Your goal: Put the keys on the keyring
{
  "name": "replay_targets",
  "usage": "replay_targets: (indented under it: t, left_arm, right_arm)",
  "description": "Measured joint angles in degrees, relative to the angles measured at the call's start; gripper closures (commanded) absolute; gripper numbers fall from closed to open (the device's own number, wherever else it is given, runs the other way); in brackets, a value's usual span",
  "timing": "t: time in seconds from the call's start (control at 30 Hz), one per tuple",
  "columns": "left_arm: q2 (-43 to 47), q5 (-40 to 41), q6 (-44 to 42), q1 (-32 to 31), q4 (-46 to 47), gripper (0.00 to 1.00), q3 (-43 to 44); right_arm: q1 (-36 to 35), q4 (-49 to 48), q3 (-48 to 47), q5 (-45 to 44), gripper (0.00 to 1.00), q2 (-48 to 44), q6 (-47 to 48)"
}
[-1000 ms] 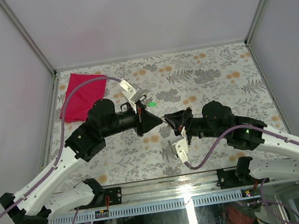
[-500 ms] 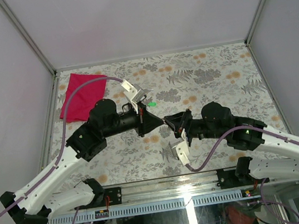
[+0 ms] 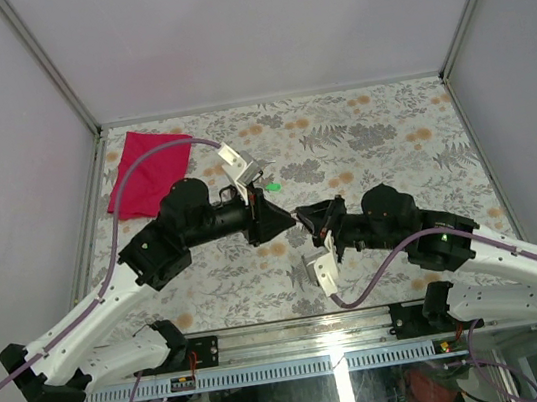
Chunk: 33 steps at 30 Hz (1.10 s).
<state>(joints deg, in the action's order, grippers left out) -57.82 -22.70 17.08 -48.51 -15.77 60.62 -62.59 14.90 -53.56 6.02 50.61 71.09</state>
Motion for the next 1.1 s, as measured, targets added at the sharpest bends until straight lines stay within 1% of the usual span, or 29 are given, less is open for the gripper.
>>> replay_targets:
  t: [0.13, 0.23, 0.43, 0.5, 0.63, 0.73, 0.83, 0.97, 1.1]
  left_arm:
    - [0.83, 0.55, 0.11, -0.22, 0.00, 0.65, 0.00]
    - [1.92, 2.91, 0.09, -0.20, 0.00, 0.58, -0.17]
    - [3.61, 10.60, 1.07, 0.02, -0.72, 0.56, -1.75]
    - [3.48, 12.96, 1.27, 0.31, -1.25, 0.53, -1.90]
    - [2.34, 16.98, 1.77, 2.21, -2.40, 0.52, -1.95]
    - [-0.28, 18.73, 1.79, 5.46, -3.72, 0.52, -1.90]
    - [-5.18, 20.41, 1.70, 9.09, -5.49, 0.52, -1.44]
    - [-13.44, 22.01, 0.74, 13.38, -7.54, 0.51, 0.20]
    - [-22.01, 23.78, -0.94, 16.44, -8.50, 0.51, 3.82]
  right_arm:
    - [0.00, -0.55, 0.52, -1.66, 1.00, -0.74, -2.08]
    - [-0.04, -0.63, 1.16, -2.12, 1.00, -2.01, -3.61]
    - [-0.07, -0.72, 2.78, -2.47, 1.00, -5.81, -7.17]
    - [-0.11, -0.57, 2.95, -2.54, 1.00, -6.51, -8.33]
    - [-0.11, -0.46, 3.45, -2.62, 1.00, -7.41, -10.95]
    - [-0.15, -0.22, 4.50, -3.52, 1.00, -8.37, -12.92]
    - [-0.15, 0.09, 5.70, -3.96, 1.00, -9.51, -14.78]
    - [-0.17, 0.70, 6.08, -4.22, 1.00, -10.43, -17.14]
    - [-0.22, 1.33, 6.40, -4.90, 1.00, -11.34, -19.19]
